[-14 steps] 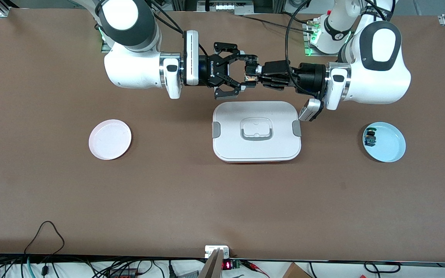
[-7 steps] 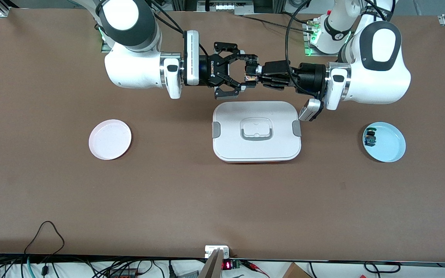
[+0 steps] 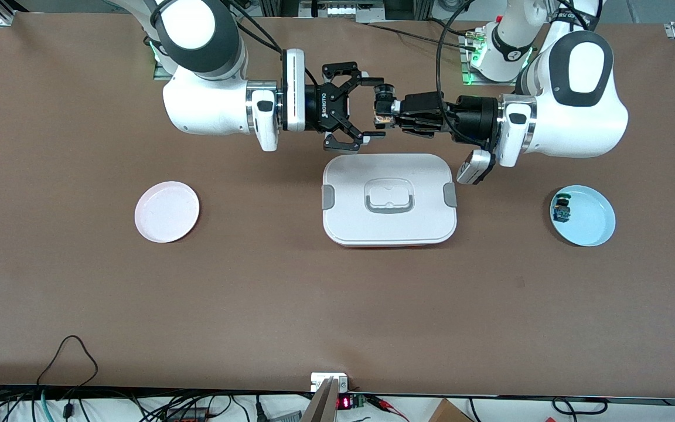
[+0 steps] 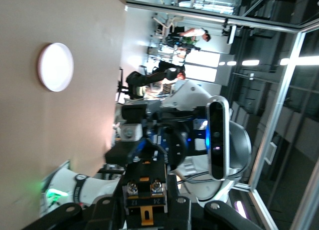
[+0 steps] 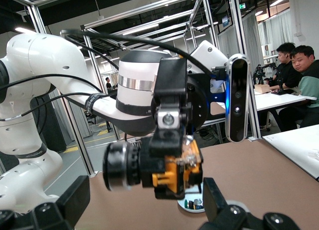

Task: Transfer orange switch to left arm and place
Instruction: 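Open the right gripper and pull the left gripper away with the switch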

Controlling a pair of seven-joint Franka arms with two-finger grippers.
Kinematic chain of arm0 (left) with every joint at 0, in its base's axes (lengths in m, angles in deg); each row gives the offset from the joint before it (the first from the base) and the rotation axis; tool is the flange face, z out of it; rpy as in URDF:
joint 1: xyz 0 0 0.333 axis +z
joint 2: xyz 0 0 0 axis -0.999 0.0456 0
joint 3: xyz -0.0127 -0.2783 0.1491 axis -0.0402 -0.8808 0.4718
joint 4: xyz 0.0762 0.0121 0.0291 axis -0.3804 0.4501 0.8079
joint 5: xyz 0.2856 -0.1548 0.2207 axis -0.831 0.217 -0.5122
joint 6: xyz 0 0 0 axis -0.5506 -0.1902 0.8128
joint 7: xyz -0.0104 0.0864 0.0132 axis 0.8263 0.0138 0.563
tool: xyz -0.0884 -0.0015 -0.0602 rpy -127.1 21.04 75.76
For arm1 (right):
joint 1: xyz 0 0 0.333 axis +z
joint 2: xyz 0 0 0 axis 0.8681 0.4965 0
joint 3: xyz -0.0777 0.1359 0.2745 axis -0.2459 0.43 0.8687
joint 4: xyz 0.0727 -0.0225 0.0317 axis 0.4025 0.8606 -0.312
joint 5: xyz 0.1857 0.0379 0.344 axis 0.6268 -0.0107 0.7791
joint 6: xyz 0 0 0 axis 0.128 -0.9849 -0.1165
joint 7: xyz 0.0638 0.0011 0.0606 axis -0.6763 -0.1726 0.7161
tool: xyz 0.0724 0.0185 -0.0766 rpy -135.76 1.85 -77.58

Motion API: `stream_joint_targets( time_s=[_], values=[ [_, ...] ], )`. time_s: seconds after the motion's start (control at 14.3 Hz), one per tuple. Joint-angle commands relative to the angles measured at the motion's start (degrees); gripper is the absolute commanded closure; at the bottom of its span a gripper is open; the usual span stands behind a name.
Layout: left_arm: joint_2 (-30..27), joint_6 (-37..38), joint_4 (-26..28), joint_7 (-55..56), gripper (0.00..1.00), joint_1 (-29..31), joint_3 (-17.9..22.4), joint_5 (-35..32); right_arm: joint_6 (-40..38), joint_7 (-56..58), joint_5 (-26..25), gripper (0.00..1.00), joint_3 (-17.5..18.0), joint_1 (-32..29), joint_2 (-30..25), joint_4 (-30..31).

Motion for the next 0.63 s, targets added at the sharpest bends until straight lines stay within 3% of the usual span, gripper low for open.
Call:
stream_joint_targets(
  time_s=[0.0, 0.42, 0.56],
  values=[
    [-0.93, 1.56, -1.22, -0.13, 0.87, 2.11, 0.06, -7.74, -0.34, -0.51, 1.23, 0.0, -0.08, -0.84, -0.71, 0.44],
    [-0.58, 5.52, -6.92, -0.4, 0.87, 4.48, 0.15, -31.8, -1.56, -0.51, 0.61, 0.0, -0.52, -4.61, -3.25, 4.12],
    [-0.58, 6.75, -7.99, -1.01, 0.87, 4.93, 0.15, -41.47, -5.68, -0.33, -0.35, 0.0, -2.79, -5.5, -4.31, 6.14]
  ],
)
